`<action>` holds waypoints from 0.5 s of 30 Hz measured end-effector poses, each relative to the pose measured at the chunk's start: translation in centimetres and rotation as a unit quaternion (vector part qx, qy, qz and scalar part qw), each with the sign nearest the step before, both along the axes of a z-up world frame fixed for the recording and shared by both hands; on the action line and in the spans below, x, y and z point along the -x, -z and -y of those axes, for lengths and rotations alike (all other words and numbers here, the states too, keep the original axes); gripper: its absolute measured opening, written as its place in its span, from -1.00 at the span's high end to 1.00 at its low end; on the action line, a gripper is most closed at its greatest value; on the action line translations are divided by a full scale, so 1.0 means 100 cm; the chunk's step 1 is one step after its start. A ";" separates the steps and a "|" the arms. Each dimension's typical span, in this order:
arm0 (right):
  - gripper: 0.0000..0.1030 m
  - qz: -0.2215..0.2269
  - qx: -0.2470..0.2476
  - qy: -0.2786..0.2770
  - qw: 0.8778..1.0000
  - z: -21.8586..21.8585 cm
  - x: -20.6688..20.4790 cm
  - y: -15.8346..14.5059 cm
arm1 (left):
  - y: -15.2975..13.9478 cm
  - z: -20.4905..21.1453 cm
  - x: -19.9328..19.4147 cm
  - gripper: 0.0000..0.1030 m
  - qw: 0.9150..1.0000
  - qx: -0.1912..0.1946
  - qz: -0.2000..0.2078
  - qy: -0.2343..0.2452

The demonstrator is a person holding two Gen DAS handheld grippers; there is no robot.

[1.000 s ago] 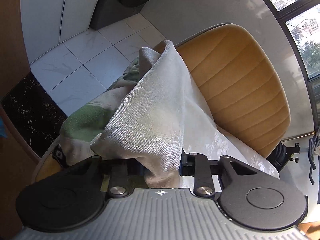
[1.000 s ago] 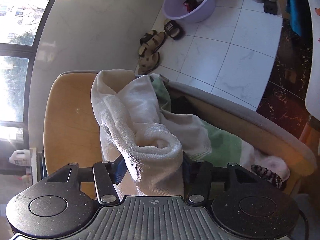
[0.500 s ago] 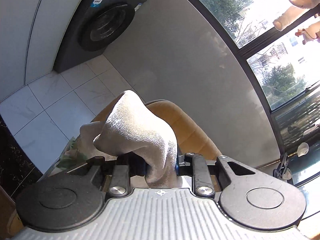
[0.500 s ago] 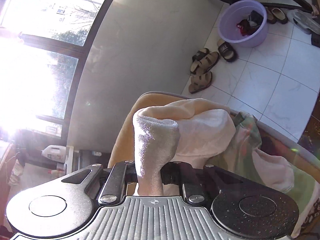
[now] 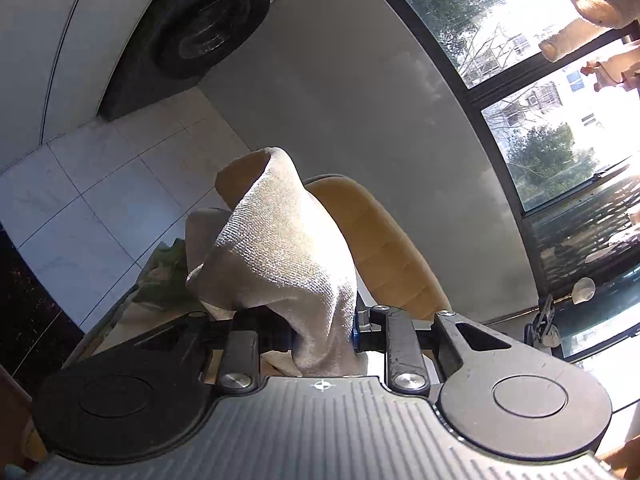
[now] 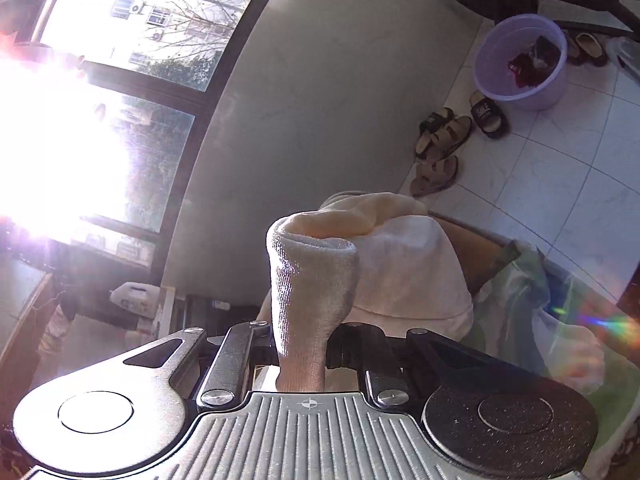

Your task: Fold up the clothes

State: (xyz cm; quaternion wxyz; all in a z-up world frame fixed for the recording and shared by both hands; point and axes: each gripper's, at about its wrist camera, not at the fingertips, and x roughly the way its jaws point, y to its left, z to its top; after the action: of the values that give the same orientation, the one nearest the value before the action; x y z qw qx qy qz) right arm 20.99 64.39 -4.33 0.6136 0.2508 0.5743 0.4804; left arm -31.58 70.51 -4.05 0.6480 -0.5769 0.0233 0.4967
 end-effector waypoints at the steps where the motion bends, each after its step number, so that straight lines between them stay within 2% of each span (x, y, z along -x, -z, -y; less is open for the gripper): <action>1: 0.77 -0.001 0.024 -0.001 1.000 0.008 0.005 0.013 | 0.019 0.006 0.003 0.52 0.999 0.034 -0.003 -0.002; 4: 0.77 -0.014 0.109 0.001 0.994 0.033 0.019 0.058 | 0.073 0.025 0.010 0.52 0.992 0.123 -0.011 -0.003; 7: 0.76 -0.021 0.123 0.006 0.992 0.042 0.022 0.069 | 0.101 0.037 0.018 0.49 0.987 0.160 -0.002 -0.009; 10: 0.76 -0.026 0.131 0.010 0.991 0.050 0.024 0.077 | 0.091 0.032 0.019 0.49 0.990 0.144 0.003 0.005; 12: 0.77 -0.029 0.136 0.013 0.990 0.055 0.025 0.082 | 0.073 0.022 0.017 0.49 0.994 0.111 0.003 0.020; 14: 0.77 -0.033 0.141 0.016 0.989 0.061 0.027 0.087 | 0.072 0.018 0.017 0.49 0.994 0.107 0.001 0.027; 15: 0.75 -0.034 0.143 0.017 0.989 0.063 0.027 0.090 | 0.079 0.018 0.018 0.48 0.993 0.119 -0.001 0.029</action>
State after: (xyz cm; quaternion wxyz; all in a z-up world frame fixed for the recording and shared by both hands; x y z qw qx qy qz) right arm 18.25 58.07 -13.31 0.6313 0.1863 0.6536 0.3736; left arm -33.39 68.73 -11.92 0.5889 -0.6482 0.0993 0.4725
